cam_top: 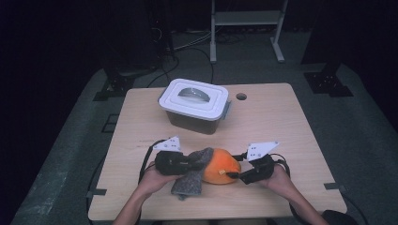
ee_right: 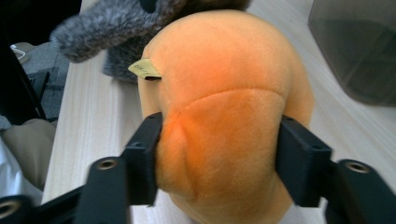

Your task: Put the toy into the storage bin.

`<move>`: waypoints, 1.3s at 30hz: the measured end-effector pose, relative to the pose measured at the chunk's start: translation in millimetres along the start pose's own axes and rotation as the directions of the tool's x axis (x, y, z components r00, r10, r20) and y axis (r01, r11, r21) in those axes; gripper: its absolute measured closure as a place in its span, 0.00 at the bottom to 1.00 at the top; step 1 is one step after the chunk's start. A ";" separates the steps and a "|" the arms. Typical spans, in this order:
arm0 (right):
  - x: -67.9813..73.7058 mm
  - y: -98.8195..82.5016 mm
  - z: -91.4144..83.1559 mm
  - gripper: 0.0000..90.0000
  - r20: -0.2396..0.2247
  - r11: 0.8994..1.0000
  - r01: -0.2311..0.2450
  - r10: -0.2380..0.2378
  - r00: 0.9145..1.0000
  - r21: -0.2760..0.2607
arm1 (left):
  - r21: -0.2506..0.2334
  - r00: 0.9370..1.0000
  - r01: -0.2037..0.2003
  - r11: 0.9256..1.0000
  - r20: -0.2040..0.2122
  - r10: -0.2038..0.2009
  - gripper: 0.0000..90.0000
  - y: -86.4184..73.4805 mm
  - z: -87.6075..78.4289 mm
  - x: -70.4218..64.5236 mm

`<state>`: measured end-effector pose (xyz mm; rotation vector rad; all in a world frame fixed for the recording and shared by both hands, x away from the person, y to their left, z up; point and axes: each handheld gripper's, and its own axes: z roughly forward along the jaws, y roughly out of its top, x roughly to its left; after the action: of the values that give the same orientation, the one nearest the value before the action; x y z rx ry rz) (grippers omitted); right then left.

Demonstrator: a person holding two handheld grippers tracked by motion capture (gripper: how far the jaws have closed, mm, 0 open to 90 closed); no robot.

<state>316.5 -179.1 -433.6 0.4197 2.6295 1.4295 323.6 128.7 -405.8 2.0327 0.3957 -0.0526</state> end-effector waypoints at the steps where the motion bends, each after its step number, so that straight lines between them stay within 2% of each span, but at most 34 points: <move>1: -0.4 0.4 -0.9 0.32 -0.002 1.000 -0.014 0.014 1.000 0.010 | 0.008 1.000 -0.001 1.000 0.003 0.001 0.86 1.0 2.6 -0.8; 3: -2.5 0.0 -4.2 0.24 -0.010 0.999 -0.044 0.045 0.999 0.018 | 0.022 1.000 -0.001 1.000 0.025 0.001 0.86 -0.6 8.8 -3.4; 6: -7.3 -5.0 -13.5 0.23 -0.062 0.994 -0.107 0.106 0.992 -0.006 | 0.045 0.999 -0.006 0.999 0.046 0.004 0.86 -7.8 10.9 -8.3; 9: -7.6 -10.5 -15.4 0.24 -0.079 0.992 -0.127 0.127 0.989 0.008 | 0.053 0.998 -0.005 0.999 0.059 0.002 0.86 -13.8 10.6 -12.6; 11: -4.8 -10.1 -10.4 0.25 -0.076 0.993 -0.117 0.118 0.990 0.020 | 0.049 0.998 -0.009 0.999 0.058 0.007 0.86 -13.4 10.4 -14.7; 15: -1.1 -3.3 -6.4 0.39 -0.056 0.996 -0.086 0.087 0.995 0.012 | 0.032 0.999 -0.032 0.999 0.044 0.031 0.86 -1.7 6.3 -15.6; 17: 0.0 -1.5 -4.5 0.41 -0.056 0.997 -0.081 0.082 0.995 0.005 | 0.010 0.998 -0.053 0.999 0.046 0.053 0.86 8.3 5.0 -18.9; 19: 3.5 -1.1 -0.8 0.42 -0.053 0.999 -0.051 0.051 0.997 0.009 | 0.003 0.996 -0.081 0.997 0.041 0.080 0.86 15.4 5.9 -22.6; 21: 6.0 -1.0 0.1 0.43 -0.048 0.999 -0.036 0.037 0.998 0.012 | 0.021 0.995 -0.095 0.995 0.029 0.094 0.86 16.5 8.3 -22.9; 23: 4.9 -1.9 -1.9 0.45 -0.049 0.999 -0.038 0.039 0.998 0.015 | 0.039 0.996 -0.092 0.995 0.016 0.092 0.86 11.3 10.1 -20.3; 26: 5.5 -4.6 -4.0 0.46 -0.049 0.999 -0.036 0.037 0.998 0.018 | 0.040 0.998 -0.061 0.997 0.008 0.061 0.86 0.3 6.4 -14.7; 30: 7.4 -7.2 -5.9 0.46 -0.046 0.999 -0.032 0.033 0.998 0.021 | 0.093 0.996 -0.054 0.994 -0.070 0.061 0.86 -15.0 -7.3 -11.4; 32: 7.0 -7.8 -6.3 0.47 -0.047 0.999 -0.034 0.035 0.998 0.020 | 0.110 0.994 -0.028 0.994 -0.099 0.039 0.86 -23.9 -13.6 -7.0; 33: 7.0 -7.8 -6.3 0.47 -0.046 0.999 -0.035 0.035 0.998 0.019 | 0.109 0.994 -0.015 0.994 -0.103 0.026 0.86 -27.4 -15.4 -4.9; 36: 9.6 -5.8 -5.1 0.48 -0.040 1.000 -0.019 0.019 0.999 0.020 | 0.073 0.997 0.018 0.997 -0.076 -0.013 0.86 -31.5 -17.0 -1.1; 39: 13.1 -4.2 -2.8 0.49 -0.034 1.000 0.001 -0.001 0.999 0.018 | 0.051 0.998 0.011 0.999 -0.057 -0.008 0.86 -23.7 -14.8 -1.2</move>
<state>302.6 -179.6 -435.1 0.3992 2.6711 1.4262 313.4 151.4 -418.6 2.0862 0.4440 -0.0105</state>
